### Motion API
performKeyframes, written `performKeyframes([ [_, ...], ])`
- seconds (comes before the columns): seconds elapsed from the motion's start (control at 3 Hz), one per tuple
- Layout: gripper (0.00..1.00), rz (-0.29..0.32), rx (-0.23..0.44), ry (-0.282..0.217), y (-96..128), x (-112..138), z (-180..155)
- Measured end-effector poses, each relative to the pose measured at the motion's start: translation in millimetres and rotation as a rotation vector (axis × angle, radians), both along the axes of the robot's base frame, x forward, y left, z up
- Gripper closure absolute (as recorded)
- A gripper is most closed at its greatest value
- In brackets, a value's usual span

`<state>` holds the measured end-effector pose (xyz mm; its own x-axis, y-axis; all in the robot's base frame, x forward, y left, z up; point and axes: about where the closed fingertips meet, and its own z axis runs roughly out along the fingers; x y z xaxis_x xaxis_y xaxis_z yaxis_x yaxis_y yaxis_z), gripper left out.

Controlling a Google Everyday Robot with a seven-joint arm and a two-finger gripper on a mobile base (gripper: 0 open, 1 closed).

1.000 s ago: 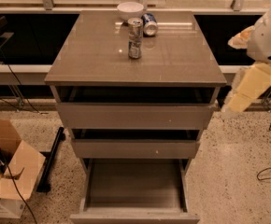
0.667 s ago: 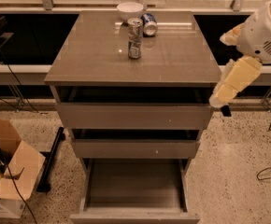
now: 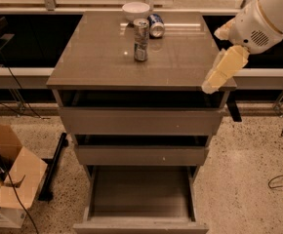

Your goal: Place redbull can into bottom drawer

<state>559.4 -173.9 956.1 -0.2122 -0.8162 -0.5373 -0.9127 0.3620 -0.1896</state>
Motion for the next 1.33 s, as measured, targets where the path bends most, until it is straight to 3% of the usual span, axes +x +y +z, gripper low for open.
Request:
performKeyframes([
  [0.33, 0.00, -0.026, -0.001, -0.030, 26.0, 26.0, -12.7],
  [0.67, 0.00, -0.089, 0.042, -0.097, 45.2, 60.0, -17.8],
  [1.0, 0.00, -0.130, 0.125, -0.136, 65.8, 100.0, -22.9],
  [1.33, 0.00, -0.127, 0.195, -0.139, 92.5, 148.3, -32.2],
])
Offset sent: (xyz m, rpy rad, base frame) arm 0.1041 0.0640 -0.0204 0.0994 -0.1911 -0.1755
